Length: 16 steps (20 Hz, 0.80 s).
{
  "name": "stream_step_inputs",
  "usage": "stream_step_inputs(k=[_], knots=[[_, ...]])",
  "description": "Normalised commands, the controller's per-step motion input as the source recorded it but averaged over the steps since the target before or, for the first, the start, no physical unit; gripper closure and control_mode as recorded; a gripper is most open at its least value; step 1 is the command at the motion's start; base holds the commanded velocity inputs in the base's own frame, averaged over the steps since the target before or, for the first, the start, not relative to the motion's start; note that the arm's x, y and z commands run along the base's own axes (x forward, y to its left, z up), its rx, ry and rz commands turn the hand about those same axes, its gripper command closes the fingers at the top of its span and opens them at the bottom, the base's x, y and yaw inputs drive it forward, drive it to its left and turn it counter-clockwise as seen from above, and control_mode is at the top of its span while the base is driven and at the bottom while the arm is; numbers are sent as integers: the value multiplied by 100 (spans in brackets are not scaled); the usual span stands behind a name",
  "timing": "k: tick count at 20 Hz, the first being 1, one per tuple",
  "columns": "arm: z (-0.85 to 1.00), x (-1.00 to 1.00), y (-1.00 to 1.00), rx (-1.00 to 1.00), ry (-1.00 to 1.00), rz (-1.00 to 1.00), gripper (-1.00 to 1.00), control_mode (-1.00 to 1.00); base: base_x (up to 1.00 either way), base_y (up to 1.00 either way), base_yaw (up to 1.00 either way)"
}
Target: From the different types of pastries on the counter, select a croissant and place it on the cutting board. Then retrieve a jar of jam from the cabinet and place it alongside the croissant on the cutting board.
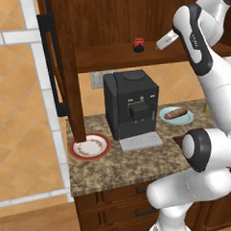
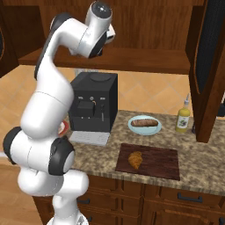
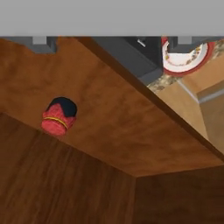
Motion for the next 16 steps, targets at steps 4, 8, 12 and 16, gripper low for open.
stream_step_inputs(k=[4, 8, 12, 16], knots=[[-3, 26, 12, 1, -15, -7, -100, -100, 0, 0, 0], [-25, 31, 2, 10, -3, -3, -100, -100, 0, 0, 0], [-2, 40, 0, 12, 0, -11, -100, -100, 0, 0, 0], [0, 41, 17, 5, 1, -23, -100, -100, 0, 0, 0]])
